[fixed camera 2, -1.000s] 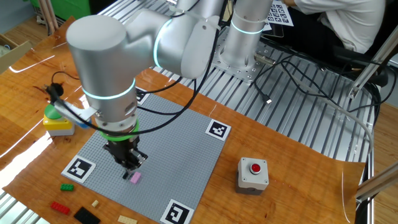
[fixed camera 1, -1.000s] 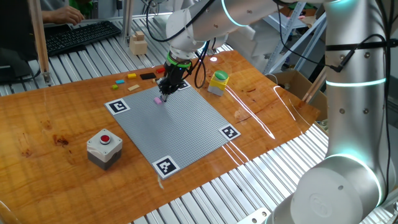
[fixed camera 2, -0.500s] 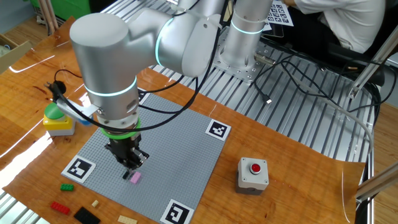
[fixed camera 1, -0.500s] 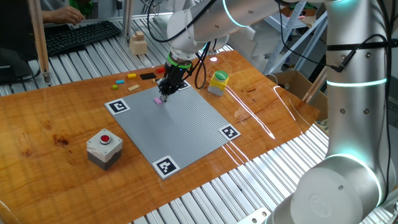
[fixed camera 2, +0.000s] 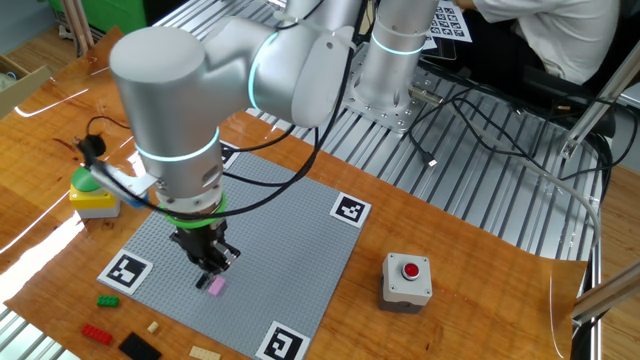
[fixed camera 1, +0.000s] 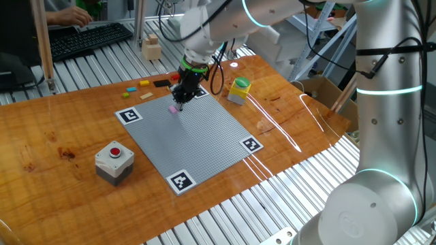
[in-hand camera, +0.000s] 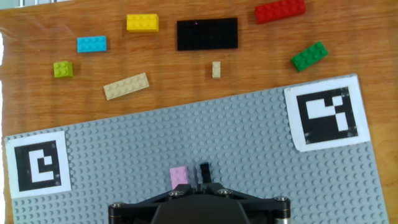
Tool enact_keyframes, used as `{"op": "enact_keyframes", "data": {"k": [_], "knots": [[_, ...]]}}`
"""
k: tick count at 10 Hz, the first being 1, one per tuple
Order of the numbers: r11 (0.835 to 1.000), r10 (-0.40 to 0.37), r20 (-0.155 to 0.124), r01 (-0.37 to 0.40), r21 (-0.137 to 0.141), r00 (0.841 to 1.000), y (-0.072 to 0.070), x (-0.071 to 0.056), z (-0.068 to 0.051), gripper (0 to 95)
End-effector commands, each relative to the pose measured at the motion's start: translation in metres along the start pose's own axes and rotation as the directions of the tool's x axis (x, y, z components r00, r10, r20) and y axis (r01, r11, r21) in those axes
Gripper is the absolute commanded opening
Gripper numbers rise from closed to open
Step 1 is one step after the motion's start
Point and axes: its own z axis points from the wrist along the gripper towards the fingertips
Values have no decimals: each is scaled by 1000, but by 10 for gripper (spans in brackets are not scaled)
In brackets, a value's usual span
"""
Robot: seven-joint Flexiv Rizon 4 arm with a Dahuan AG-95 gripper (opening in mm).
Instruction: Build with small Lego blocks
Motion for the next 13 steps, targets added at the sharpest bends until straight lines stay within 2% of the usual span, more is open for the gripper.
{"op": "enact_keyframes", "data": {"k": [1,3,13], "knots": [[1000,0,12,0,8,1000,-1,2,-1,0],[1000,-8,23,7,24,1000,-1,2,-1,0],[999,-23,25,22,28,999,-7,-10,-3,0]]}}
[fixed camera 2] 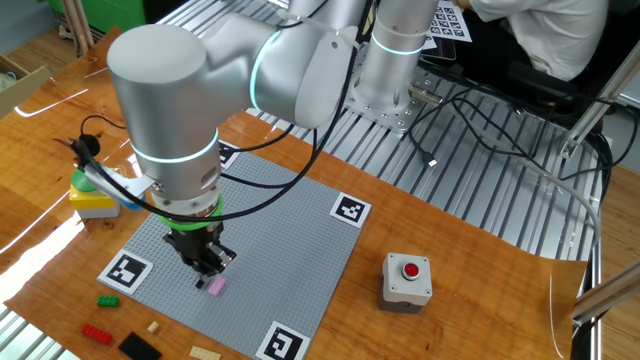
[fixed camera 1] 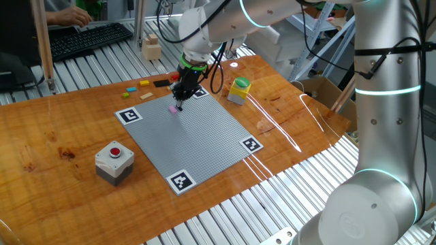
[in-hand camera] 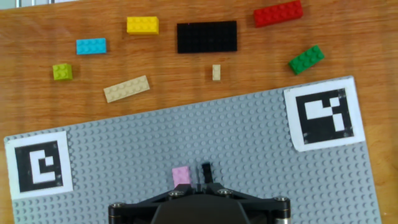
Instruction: Build with small Lego blocks
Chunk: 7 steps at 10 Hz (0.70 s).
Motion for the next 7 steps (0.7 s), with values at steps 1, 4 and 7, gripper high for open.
{"op": "enact_keyframes", "data": {"k": [1,4,7], "knots": [[1000,-4,1,4,2,1000,-1,1,0,0],[1000,-7,3,7,-10,1000,-4,2,7,0],[1000,-2,21,3,-15,1000,-5,3,15,0]]}}
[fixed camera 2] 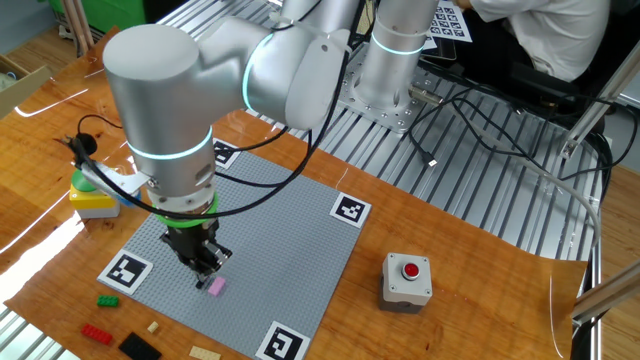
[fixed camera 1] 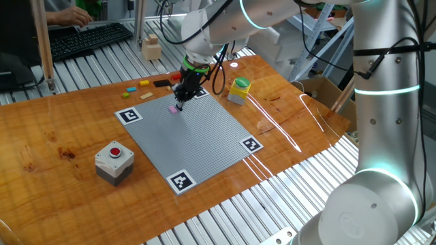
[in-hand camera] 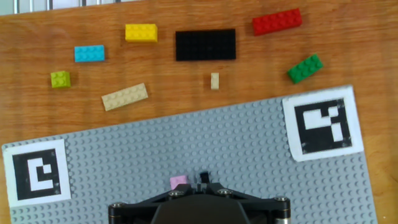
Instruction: Build with small Lego blocks
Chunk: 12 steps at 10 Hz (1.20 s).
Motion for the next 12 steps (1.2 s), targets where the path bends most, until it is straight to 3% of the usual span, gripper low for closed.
{"op": "enact_keyframes", "data": {"k": [1,2,5,9,12], "knots": [[1000,5,-10,-5,17,1000,1,0,3,0],[1000,17,-33,-17,25,999,3,-1,-8,0],[999,26,-62,-25,23,998,4,-2,-15,0],[992,124,-57,-124,7,991,4,-4,-21,0],[970,244,-50,-244,14,968,9,-14,-25,0]]}}
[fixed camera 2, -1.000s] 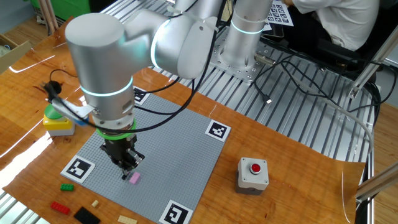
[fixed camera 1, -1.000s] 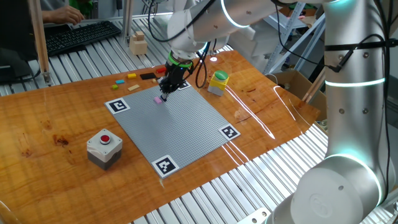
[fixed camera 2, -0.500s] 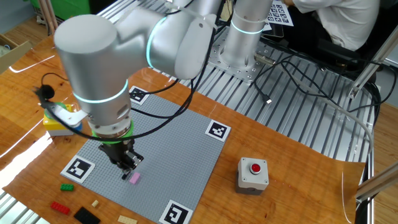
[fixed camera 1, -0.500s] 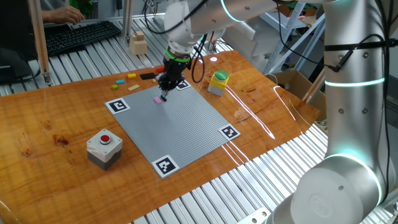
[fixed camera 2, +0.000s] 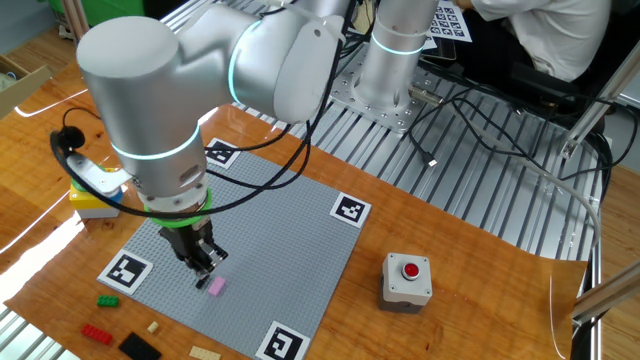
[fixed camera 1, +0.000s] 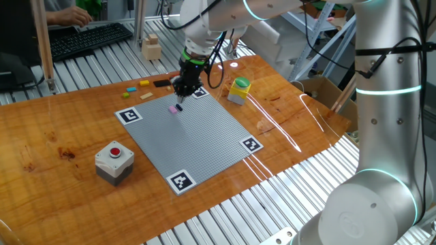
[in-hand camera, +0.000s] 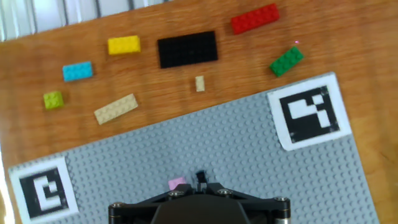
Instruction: Build with small Lego blocks
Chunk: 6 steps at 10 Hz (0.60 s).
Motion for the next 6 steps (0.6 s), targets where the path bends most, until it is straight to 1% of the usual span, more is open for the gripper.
{"op": "enact_keyframes", "data": {"k": [1,2,3,4,5,6], "knots": [[996,94,0,-94,2,996,6,-9,-3,0],[992,129,-3,-129,1,992,9,-12,-4,0],[984,178,-5,-178,2,984,14,-15,-6,0],[978,208,-5,-208,2,978,18,-15,-6,0],[971,240,-3,-240,2,971,23,-15,-7,0],[959,284,-3,-284,5,959,31,-15,-9,0]]}}
